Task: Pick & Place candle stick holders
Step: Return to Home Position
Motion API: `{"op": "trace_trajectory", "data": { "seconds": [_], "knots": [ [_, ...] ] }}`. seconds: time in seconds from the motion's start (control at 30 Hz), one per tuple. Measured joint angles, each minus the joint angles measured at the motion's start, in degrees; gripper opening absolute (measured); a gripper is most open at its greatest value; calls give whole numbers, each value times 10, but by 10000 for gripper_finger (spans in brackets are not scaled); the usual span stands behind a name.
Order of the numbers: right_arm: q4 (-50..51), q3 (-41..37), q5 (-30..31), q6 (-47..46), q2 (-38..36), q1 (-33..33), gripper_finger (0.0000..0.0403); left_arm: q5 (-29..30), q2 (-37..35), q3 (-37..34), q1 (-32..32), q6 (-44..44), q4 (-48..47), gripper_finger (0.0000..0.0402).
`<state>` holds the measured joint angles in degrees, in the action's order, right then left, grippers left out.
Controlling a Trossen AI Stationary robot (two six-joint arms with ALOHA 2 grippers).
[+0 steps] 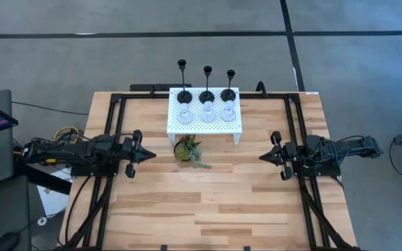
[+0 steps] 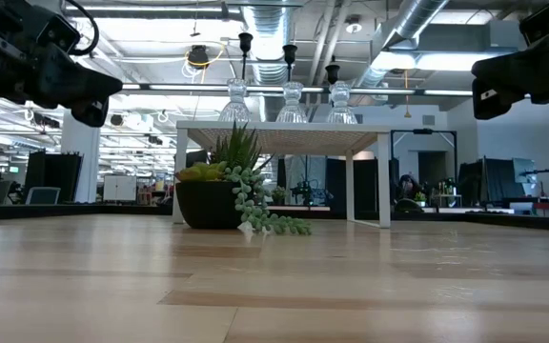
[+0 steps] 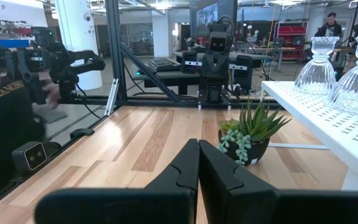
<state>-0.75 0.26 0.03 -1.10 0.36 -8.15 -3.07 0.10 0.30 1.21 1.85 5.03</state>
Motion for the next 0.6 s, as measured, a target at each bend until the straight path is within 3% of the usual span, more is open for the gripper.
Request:
{"op": "trace_trajectory", "data": {
  "seconds": [0.6],
  "knots": [
    [0,0,0,0,0,0,0,0,0,0,0,0,6,4]
  ]
}}
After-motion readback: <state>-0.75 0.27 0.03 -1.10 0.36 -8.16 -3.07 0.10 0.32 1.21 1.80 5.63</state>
